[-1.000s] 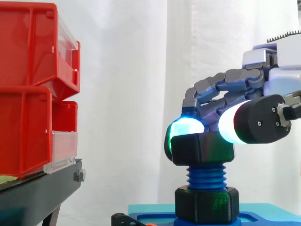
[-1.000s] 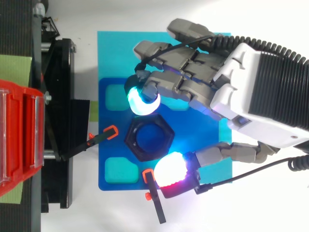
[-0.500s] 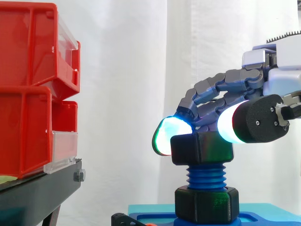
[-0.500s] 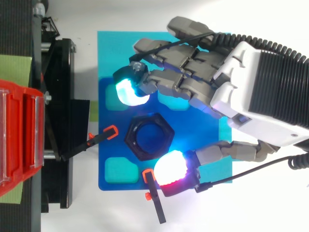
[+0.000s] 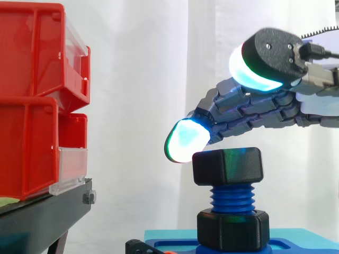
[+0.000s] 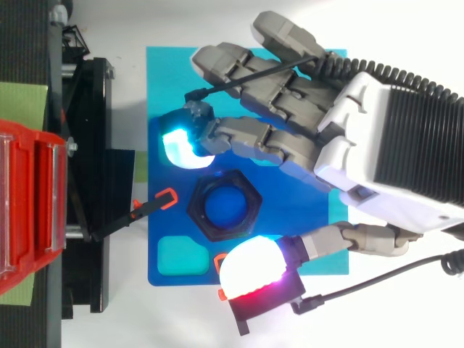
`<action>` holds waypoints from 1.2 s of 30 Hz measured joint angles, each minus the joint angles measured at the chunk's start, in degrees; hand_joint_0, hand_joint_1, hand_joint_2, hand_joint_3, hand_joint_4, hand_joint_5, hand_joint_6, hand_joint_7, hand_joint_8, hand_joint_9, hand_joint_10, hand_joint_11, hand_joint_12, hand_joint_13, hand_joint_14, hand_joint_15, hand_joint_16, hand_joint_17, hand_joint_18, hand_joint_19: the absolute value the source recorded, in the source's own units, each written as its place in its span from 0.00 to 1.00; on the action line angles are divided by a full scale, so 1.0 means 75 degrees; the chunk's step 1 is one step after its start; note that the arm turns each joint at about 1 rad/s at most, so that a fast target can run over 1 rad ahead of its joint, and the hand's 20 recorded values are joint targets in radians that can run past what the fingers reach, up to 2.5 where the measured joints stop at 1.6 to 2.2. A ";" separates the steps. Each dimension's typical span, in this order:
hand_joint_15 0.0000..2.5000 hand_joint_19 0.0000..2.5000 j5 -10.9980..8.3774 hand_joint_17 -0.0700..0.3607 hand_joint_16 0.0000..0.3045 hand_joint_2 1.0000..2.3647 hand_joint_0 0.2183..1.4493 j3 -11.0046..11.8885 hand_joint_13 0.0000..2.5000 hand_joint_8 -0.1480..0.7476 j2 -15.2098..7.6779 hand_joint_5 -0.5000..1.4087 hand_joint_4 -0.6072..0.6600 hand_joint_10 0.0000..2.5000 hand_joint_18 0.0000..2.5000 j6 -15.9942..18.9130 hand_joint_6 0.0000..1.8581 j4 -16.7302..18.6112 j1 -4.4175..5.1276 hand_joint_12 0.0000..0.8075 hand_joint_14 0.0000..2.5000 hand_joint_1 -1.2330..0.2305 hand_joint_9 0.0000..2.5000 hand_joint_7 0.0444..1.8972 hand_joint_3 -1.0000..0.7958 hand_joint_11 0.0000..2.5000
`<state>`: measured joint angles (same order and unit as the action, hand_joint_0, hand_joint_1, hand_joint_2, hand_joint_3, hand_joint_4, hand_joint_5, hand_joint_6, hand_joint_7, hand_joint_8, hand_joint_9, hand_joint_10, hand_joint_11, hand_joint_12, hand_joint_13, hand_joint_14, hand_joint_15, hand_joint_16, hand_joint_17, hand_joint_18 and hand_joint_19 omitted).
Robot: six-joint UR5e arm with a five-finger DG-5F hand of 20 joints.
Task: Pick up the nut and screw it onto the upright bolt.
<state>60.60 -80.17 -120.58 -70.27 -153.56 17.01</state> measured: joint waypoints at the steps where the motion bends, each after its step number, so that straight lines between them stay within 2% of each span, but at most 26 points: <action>1: 0.00 0.00 0.0009 0.49 0.21 0.00 0.17 0.0000 0.00 0.40 0.0000 0.14 0.58 0.00 0.00 -0.0005 0.27 0.0016 0.0004 0.47 0.00 0.79 0.00 0.31 0.28 0.00; 12: 0.00 0.00 0.0027 0.47 0.19 0.00 0.18 0.0034 0.00 0.40 0.0000 0.16 0.57 0.00 0.00 -0.0017 0.27 0.0173 0.0126 0.45 0.00 0.79 0.01 0.34 0.28 0.00; 14: 0.00 0.00 0.0023 0.46 0.19 0.00 0.19 0.0034 0.00 0.41 0.0000 0.17 0.58 0.00 0.00 -0.0017 0.27 0.0175 0.0138 0.46 0.00 0.77 0.03 0.36 0.28 0.00; 24: 0.00 0.00 0.0018 0.45 0.18 0.00 0.20 0.0037 0.00 0.43 0.0000 0.19 0.61 0.00 0.00 -0.0009 0.27 0.0157 0.0178 0.45 0.00 0.72 0.07 0.41 0.28 0.00; 36: 0.00 0.00 0.0018 0.44 0.17 0.00 0.20 0.0037 0.05 0.47 -0.0001 0.20 0.70 0.00 0.00 0.0005 0.27 0.0097 0.0182 0.45 0.00 0.68 0.12 0.51 0.28 0.00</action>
<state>60.73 -79.89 -120.58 -70.24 -152.83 18.37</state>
